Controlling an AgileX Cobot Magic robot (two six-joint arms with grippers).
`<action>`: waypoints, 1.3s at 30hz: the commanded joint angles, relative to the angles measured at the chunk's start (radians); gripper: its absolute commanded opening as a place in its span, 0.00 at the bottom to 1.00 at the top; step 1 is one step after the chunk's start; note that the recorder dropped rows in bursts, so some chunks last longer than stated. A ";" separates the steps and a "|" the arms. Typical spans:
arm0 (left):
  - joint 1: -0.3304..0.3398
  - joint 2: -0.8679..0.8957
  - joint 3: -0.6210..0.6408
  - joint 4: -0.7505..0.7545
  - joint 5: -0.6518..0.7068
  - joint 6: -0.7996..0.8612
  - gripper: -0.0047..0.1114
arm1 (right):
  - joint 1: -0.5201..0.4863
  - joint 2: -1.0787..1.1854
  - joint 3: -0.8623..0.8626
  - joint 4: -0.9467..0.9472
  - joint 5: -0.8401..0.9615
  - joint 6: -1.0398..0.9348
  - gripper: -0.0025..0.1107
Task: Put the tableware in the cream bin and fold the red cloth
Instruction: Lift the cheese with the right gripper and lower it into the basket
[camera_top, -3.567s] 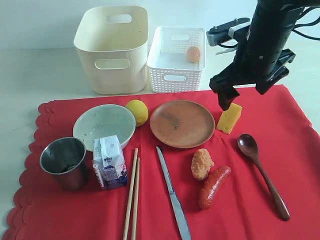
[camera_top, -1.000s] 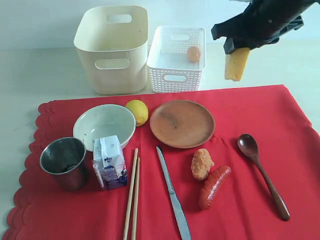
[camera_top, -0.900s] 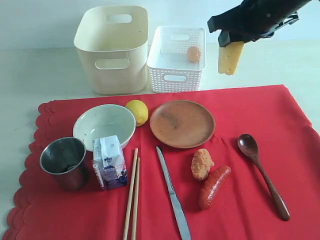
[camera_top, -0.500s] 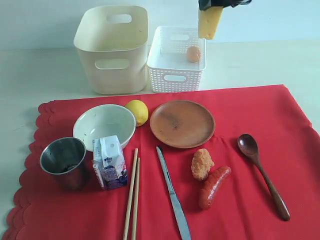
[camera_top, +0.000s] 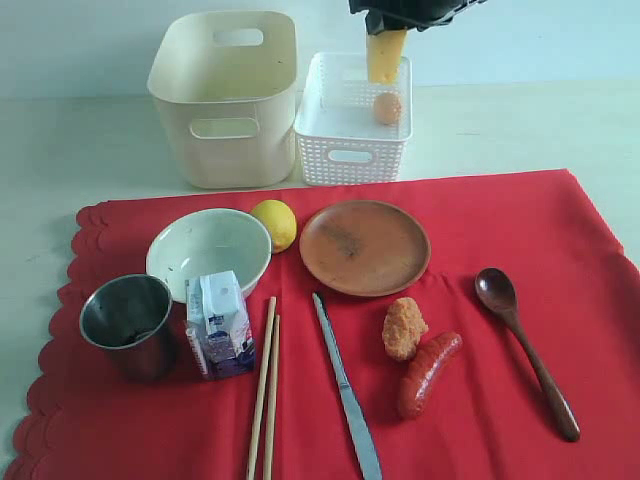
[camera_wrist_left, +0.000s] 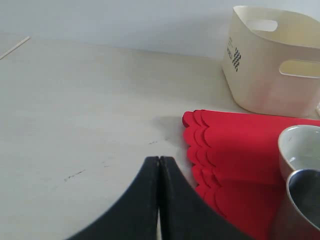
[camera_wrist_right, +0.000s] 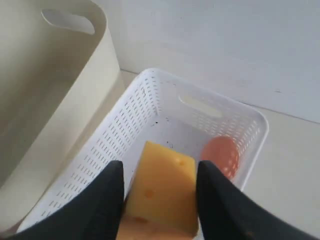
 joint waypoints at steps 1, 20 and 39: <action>0.001 -0.005 0.002 0.003 -0.010 0.002 0.04 | 0.037 0.070 -0.064 -0.001 -0.011 -0.052 0.02; 0.001 -0.005 0.002 0.003 -0.010 0.002 0.04 | 0.078 0.198 -0.151 -0.056 0.046 -0.035 0.02; 0.001 -0.005 0.002 0.003 -0.010 0.002 0.04 | 0.078 0.251 -0.151 -0.085 0.088 -0.023 0.10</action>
